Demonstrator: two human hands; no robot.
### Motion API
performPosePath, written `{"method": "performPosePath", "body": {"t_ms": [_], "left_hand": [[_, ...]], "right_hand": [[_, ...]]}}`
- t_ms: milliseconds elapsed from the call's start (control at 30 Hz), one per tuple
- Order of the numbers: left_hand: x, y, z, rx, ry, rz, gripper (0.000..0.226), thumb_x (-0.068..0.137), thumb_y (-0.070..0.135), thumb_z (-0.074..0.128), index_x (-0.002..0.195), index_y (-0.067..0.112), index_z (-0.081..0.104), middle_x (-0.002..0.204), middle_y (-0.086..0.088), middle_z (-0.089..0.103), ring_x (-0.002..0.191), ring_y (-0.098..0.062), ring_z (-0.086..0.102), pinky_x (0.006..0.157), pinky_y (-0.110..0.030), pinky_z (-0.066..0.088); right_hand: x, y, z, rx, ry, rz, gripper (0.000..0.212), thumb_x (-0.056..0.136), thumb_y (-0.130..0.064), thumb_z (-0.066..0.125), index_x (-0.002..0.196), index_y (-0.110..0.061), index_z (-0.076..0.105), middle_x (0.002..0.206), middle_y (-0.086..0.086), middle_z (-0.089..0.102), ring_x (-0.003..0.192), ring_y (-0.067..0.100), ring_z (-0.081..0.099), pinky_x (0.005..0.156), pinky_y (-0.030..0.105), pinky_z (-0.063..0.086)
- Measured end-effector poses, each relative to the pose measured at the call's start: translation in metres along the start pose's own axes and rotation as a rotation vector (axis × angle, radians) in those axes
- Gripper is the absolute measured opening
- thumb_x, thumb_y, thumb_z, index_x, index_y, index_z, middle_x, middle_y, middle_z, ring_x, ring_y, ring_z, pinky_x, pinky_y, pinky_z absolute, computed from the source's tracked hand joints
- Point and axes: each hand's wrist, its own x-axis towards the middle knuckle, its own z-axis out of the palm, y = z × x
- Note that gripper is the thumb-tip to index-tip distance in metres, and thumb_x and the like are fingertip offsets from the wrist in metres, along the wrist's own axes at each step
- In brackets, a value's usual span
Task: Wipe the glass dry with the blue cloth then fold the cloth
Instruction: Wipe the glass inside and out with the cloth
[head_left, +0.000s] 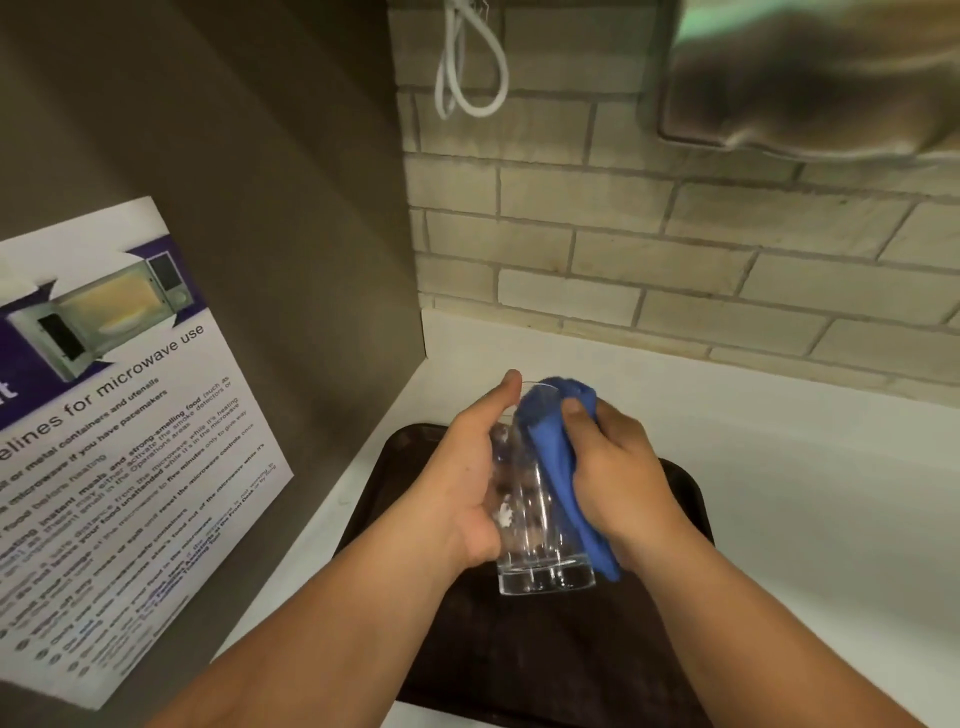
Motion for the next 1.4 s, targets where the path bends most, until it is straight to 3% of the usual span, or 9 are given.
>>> {"method": "performPosePath", "body": {"t_ms": [167, 267, 333, 467, 667, 833, 1000, 1200, 1400], "left_hand": [[0.006, 0.01, -0.007, -0.014, 0.084, 0.079, 0.076, 0.074, 0.071, 0.077, 0.109, 0.004, 0.067, 0.08, -0.017, 0.073, 0.057, -0.03, 0.073, 0.059, -0.036, 0.059], [0.005, 0.003, -0.005, 0.034, 0.02, 0.075, 0.063, 0.088, 0.065, 0.067, 0.077, 0.004, 0.075, 0.058, -0.011, 0.073, 0.046, -0.022, 0.071, 0.05, -0.027, 0.057], [0.001, 0.001, 0.001, 0.045, -0.029, 0.045, 0.064, 0.09, 0.063, 0.065, 0.065, 0.006, 0.083, 0.066, -0.012, 0.078, 0.056, -0.024, 0.076, 0.063, -0.033, 0.061], [-0.005, 0.008, 0.005, 0.032, -0.055, 0.026, 0.063, 0.087, 0.063, 0.069, 0.108, 0.004, 0.083, 0.107, -0.02, 0.083, 0.084, -0.035, 0.077, 0.085, -0.045, 0.06], [-0.01, 0.004, -0.011, -0.003, -0.043, 0.059, 0.082, 0.091, 0.068, 0.055, 0.14, 0.003, 0.066, 0.116, -0.019, 0.071, 0.113, -0.039, 0.064, 0.114, -0.057, 0.045], [-0.008, -0.009, -0.005, -0.056, -0.081, 0.119, 0.08, 0.083, 0.068, 0.059, 0.134, 0.008, 0.072, 0.127, -0.022, 0.068, 0.115, -0.039, 0.064, 0.115, -0.055, 0.043], [-0.004, -0.008, -0.006, -0.091, -0.06, 0.081, 0.08, 0.082, 0.07, 0.062, 0.124, 0.003, 0.075, 0.097, -0.019, 0.078, 0.086, -0.035, 0.074, 0.092, -0.048, 0.055], [-0.002, 0.002, -0.001, -0.067, 0.072, 0.139, 0.073, 0.086, 0.072, 0.064, 0.117, 0.007, 0.071, 0.082, -0.012, 0.079, 0.064, -0.028, 0.077, 0.063, -0.035, 0.062], [-0.008, -0.012, 0.009, 0.001, 0.011, 0.117, 0.065, 0.082, 0.065, 0.069, 0.112, 0.01, 0.083, 0.104, -0.021, 0.082, 0.099, -0.036, 0.078, 0.095, -0.047, 0.059]], "right_hand": [[-0.049, 0.021, 0.003, -0.026, -0.305, -0.073, 0.035, 0.105, -0.035, 0.041, 0.139, -0.036, 0.047, 0.117, -0.01, 0.072, 0.107, -0.002, 0.069, 0.096, 0.016, 0.053], [-0.043, 0.019, 0.011, -0.16, -0.183, -0.212, 0.042, 0.102, -0.038, 0.047, 0.142, -0.029, 0.041, 0.119, -0.007, 0.067, 0.107, 0.004, 0.069, 0.093, 0.02, 0.057], [-0.025, 0.006, 0.012, -0.132, -0.085, -0.191, 0.042, 0.1, -0.04, 0.051, 0.139, -0.023, 0.045, 0.112, -0.004, 0.07, 0.099, 0.008, 0.071, 0.09, 0.027, 0.059], [0.004, -0.008, 0.007, -0.015, -0.012, -0.047, 0.034, 0.101, -0.044, 0.049, 0.121, -0.019, 0.063, 0.103, -0.001, 0.074, 0.095, 0.013, 0.071, 0.096, 0.04, 0.056], [0.006, -0.005, 0.001, 0.1, -0.039, -0.044, 0.029, 0.102, -0.043, 0.047, 0.11, -0.023, 0.068, 0.104, 0.002, 0.078, 0.099, 0.017, 0.073, 0.097, 0.038, 0.054], [0.004, -0.006, 0.004, 0.176, -0.045, -0.05, 0.024, 0.104, -0.037, 0.045, 0.101, -0.028, 0.067, 0.099, -0.003, 0.077, 0.093, 0.008, 0.074, 0.085, 0.024, 0.051], [0.001, -0.004, -0.003, 0.187, 0.038, 0.045, 0.031, 0.105, -0.038, 0.043, 0.091, -0.028, 0.069, 0.089, 0.007, 0.078, 0.09, 0.023, 0.075, 0.089, 0.041, 0.058], [-0.034, 0.018, 0.001, -0.037, -0.273, -0.109, 0.029, 0.102, -0.044, 0.043, 0.13, -0.042, 0.051, 0.118, -0.012, 0.071, 0.109, 0.0, 0.068, 0.102, 0.024, 0.051], [-0.003, -0.002, 0.008, -0.154, 0.01, -0.199, 0.035, 0.103, -0.043, 0.042, 0.126, -0.018, 0.053, 0.097, -0.002, 0.07, 0.085, 0.006, 0.07, 0.073, 0.015, 0.054]]}}
